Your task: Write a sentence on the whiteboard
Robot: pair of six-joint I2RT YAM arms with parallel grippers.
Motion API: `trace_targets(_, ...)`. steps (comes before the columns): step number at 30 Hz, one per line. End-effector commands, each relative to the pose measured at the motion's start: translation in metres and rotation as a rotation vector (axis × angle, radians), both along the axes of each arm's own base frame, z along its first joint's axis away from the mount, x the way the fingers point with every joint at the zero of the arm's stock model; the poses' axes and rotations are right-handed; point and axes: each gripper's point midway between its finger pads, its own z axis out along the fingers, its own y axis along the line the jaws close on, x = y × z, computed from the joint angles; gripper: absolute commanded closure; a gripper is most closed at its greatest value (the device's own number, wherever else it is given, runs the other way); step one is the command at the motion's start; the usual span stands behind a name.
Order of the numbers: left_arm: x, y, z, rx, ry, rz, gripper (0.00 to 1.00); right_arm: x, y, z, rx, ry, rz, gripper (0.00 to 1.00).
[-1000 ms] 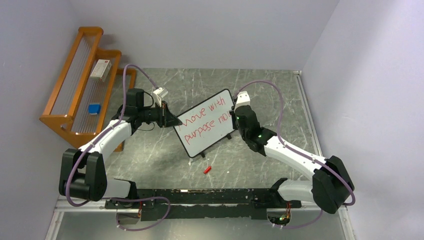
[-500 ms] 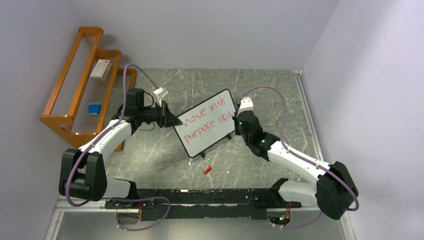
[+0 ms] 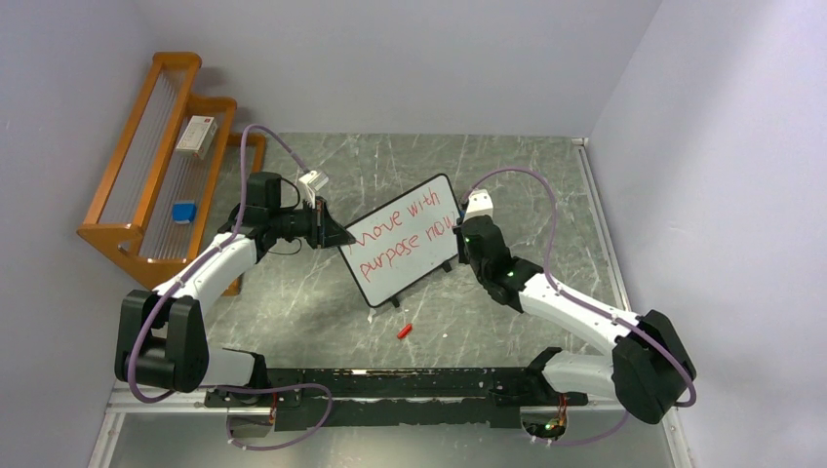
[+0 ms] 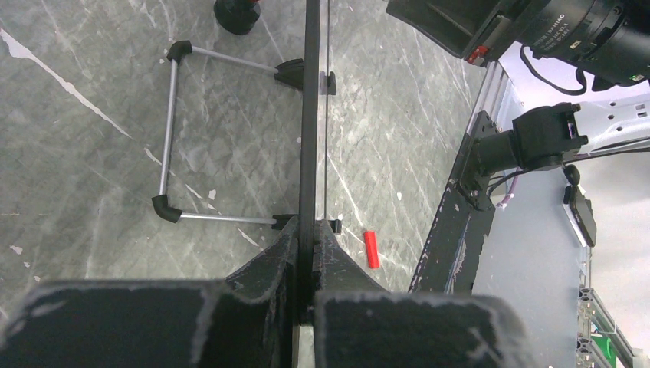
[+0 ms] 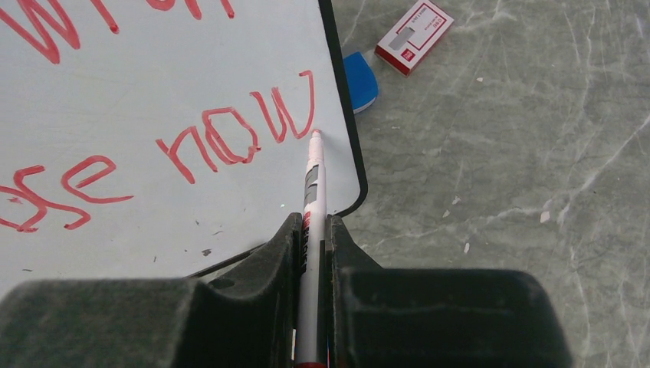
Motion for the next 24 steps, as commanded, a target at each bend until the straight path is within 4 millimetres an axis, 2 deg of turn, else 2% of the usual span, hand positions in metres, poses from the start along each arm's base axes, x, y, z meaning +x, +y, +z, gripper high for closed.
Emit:
trace_targets(1,-0.008,0.012,-0.050,0.143,0.111,0.050,0.95,0.005,-0.004,-0.004,0.012,-0.008,-0.031,1.00)
trace_targets(7,-0.008,0.012,-0.050,0.144,0.112,0.050,0.95,0.007,-0.002,-0.003,0.015,-0.010,-0.023,1.00)
trace_targets(14,-0.005,0.014,-0.048,0.156,0.101,0.060,0.95,-0.003,-0.006,0.014,0.036,-0.016,-0.010,1.00)
trace_targets(16,-0.002,0.015,-0.045,0.163,0.090,0.073,0.87,-0.008,-0.008,0.021,0.045,-0.017,-0.007,1.00)
trace_targets(19,0.002,0.017,-0.037,0.170,0.069,0.093,0.70,-0.016,-0.014,0.034,0.062,-0.028,-0.009,1.00)
trace_targets(24,0.017,0.020,0.000,0.174,-0.013,0.150,0.52,-0.033,-0.025,0.057,0.098,-0.043,-0.010,1.00)
